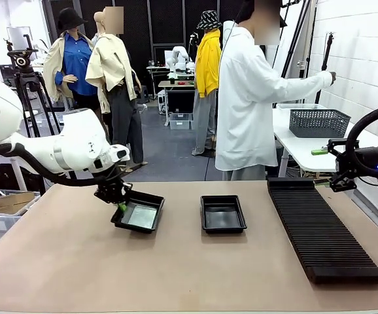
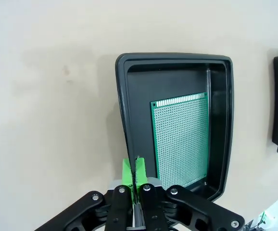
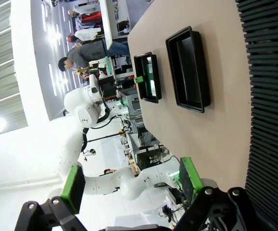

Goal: Inspect and transfer BCBs to ESD trays.
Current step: Pick up the ESD tray and place it on the left side of the table.

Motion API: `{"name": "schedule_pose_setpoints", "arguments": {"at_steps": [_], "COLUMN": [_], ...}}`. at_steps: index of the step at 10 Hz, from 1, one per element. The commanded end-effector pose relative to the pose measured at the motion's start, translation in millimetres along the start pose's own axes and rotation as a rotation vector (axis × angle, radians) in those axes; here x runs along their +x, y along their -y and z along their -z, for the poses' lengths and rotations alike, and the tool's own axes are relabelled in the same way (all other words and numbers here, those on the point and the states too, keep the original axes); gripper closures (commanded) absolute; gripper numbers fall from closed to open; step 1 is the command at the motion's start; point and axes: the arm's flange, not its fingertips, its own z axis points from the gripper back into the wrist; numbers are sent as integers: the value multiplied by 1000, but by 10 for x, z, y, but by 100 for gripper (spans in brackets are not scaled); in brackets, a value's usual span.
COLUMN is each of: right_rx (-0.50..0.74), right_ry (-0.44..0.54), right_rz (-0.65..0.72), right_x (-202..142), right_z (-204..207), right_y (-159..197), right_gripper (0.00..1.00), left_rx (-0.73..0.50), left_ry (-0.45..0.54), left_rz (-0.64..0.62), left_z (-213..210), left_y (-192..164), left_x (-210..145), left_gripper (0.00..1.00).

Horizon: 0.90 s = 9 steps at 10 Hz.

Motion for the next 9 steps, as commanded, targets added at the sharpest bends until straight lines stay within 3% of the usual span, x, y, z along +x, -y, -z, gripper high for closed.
{"name": "schedule_pose_setpoints", "arguments": {"at_steps": [1,9], "right_rx": [0,0], "right_ry": [-5,-5], "right_rz": [3,3], "right_x": [11,11], "right_z": [9,9], "right_y": [-25,-25], "right_gripper": [0,0], "left_rx": [7,19], "left_ry": [-17,32], "left_rz": [-8,-42], "left_z": [-117,-434], "left_y": [-264,-1323], "left_x": [-27,-213], "left_gripper": [100,100]}}
